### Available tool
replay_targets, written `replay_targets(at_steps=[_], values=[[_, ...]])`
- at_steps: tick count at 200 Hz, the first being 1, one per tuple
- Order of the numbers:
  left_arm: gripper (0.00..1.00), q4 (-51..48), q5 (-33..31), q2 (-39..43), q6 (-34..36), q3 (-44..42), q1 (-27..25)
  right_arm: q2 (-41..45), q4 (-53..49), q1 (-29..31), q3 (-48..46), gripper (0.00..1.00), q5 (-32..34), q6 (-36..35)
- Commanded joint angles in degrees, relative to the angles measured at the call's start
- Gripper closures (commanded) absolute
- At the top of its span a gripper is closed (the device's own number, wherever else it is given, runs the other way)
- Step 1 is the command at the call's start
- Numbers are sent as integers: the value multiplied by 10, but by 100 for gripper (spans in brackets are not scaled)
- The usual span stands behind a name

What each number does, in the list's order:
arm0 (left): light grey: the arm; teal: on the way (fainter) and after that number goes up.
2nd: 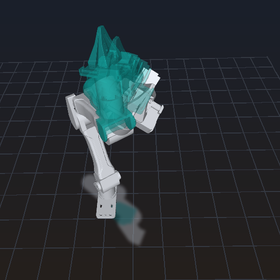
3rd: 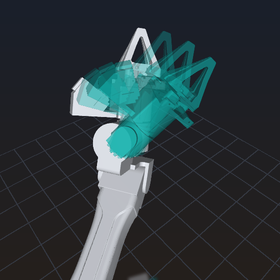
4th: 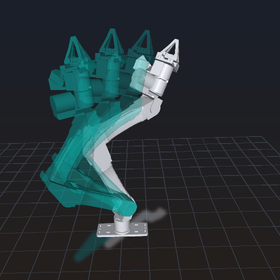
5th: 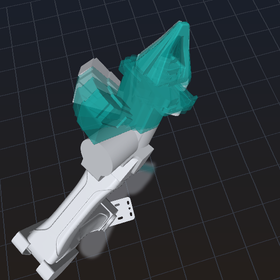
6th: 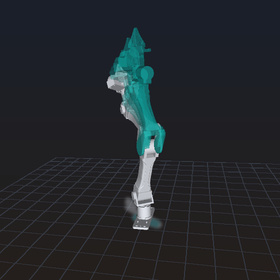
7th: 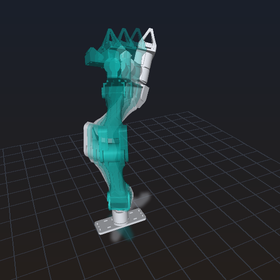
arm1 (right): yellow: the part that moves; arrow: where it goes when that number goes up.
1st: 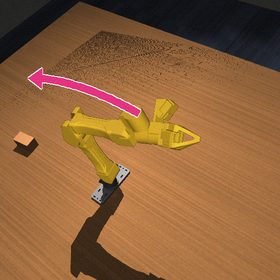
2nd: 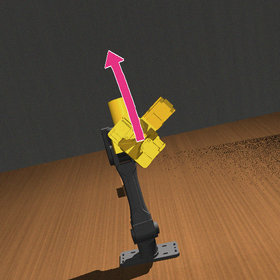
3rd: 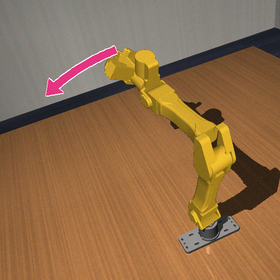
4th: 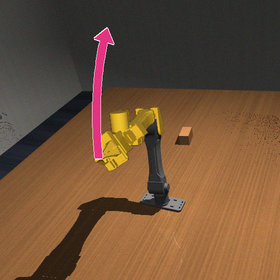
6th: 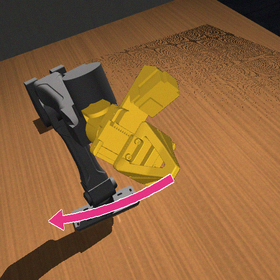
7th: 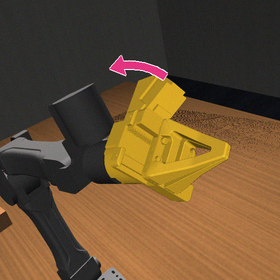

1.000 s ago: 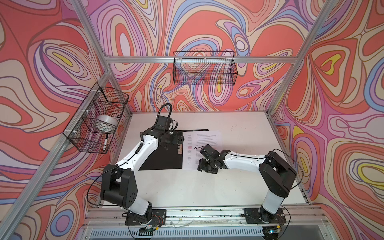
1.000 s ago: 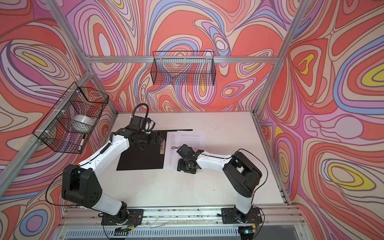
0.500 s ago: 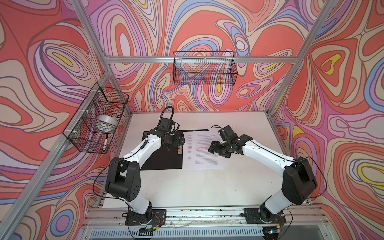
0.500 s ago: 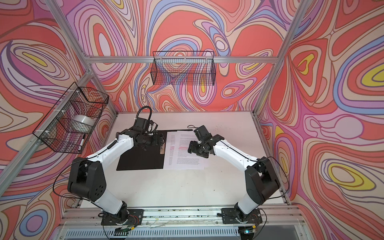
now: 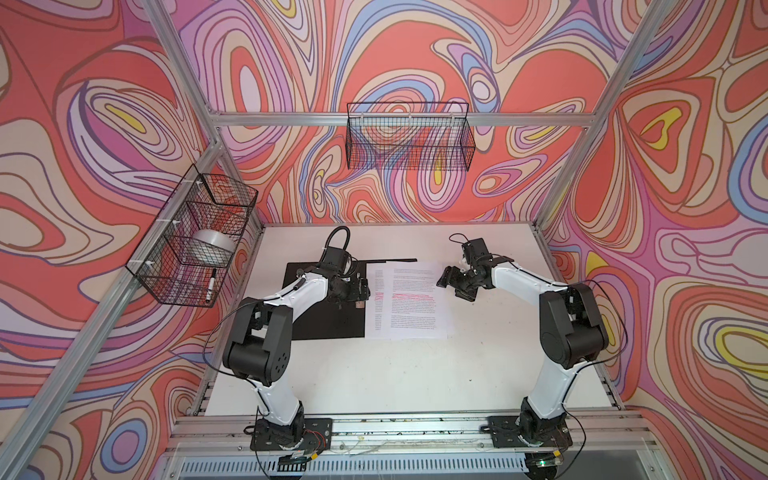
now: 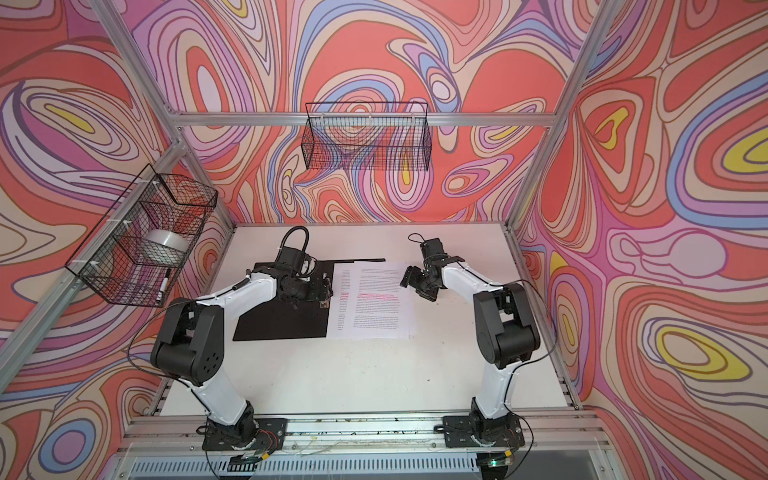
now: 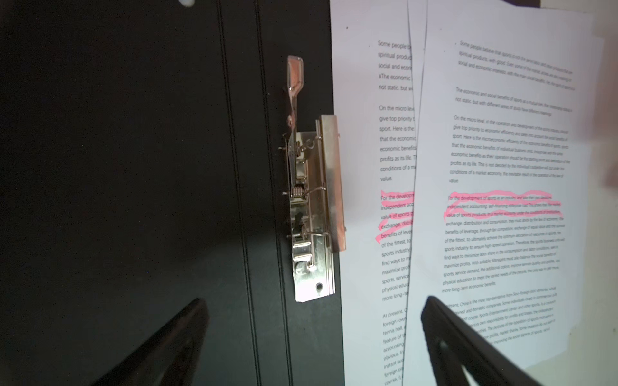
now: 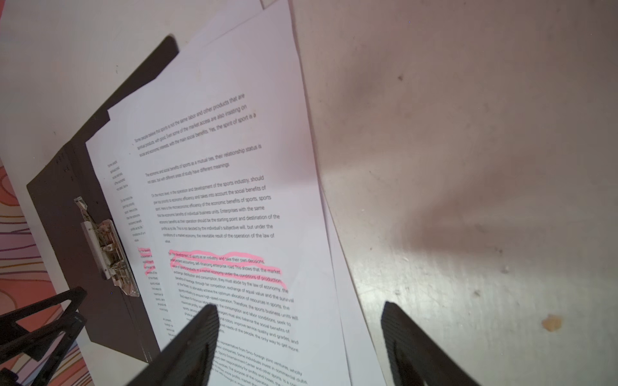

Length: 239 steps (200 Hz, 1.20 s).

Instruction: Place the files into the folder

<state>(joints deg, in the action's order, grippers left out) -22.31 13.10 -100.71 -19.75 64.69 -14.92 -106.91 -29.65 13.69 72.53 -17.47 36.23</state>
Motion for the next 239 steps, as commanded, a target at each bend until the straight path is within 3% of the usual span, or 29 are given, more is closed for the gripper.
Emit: replay_targets(at_steps=[1, 64, 120, 239], values=[[0, 41, 25, -19, -3, -5, 10, -18, 25, -12, -5, 19, -27, -8], [0, 69, 101, -62, 0, 2, 30, -60, 41, -15, -7, 19, -52, -12], [0, 77, 129, -77, 0, 6, 33, -87, 43, -15, -3, 20, -65, -12], [0, 77, 181, -99, -9, 17, 33, -105, 73, 26, 22, 20, -160, 26]])
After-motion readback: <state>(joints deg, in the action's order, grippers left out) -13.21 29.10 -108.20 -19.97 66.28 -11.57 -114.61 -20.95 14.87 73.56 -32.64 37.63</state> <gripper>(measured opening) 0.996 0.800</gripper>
